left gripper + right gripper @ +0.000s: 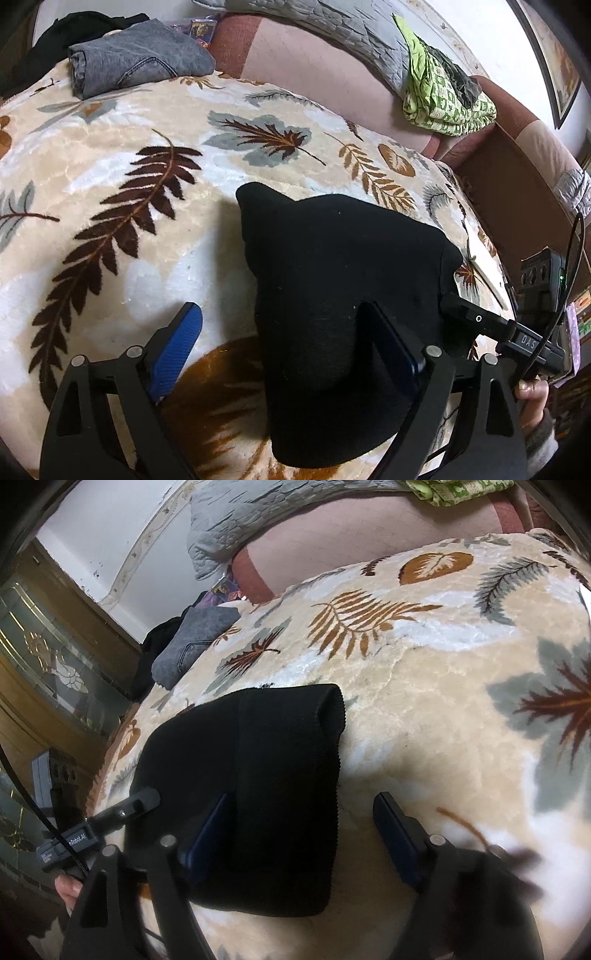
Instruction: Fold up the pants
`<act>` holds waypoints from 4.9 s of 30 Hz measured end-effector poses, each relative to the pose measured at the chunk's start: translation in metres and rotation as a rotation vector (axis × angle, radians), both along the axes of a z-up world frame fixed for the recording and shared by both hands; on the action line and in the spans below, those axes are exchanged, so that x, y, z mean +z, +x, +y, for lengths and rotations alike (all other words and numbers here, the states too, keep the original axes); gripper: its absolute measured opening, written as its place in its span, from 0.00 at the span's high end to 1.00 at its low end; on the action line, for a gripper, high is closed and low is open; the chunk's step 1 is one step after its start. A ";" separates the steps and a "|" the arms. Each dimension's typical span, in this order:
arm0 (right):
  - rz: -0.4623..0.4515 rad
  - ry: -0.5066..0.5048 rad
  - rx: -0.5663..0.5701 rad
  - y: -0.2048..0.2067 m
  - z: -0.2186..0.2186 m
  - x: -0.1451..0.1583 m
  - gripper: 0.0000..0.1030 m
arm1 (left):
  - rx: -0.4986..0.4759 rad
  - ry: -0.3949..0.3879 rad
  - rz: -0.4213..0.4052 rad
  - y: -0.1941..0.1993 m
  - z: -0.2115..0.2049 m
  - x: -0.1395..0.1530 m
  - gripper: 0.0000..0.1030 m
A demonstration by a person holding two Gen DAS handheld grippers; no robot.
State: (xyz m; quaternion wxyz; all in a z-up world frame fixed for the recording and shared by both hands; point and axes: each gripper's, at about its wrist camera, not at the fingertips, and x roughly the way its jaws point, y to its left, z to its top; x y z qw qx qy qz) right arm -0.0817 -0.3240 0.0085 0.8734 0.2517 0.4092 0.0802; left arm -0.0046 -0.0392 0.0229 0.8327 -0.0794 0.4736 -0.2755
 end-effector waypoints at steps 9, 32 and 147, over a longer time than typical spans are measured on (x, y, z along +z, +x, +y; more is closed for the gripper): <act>-0.034 0.025 0.009 -0.001 0.000 -0.004 0.19 | -0.022 0.025 -0.019 -0.002 -0.009 -0.005 0.01; -0.070 0.035 0.026 0.002 0.006 -0.009 0.14 | -0.021 0.010 -0.033 0.001 -0.010 -0.009 0.00; -0.245 -0.315 0.067 0.037 0.160 0.107 0.28 | 0.446 0.203 -0.295 0.001 0.107 0.078 0.15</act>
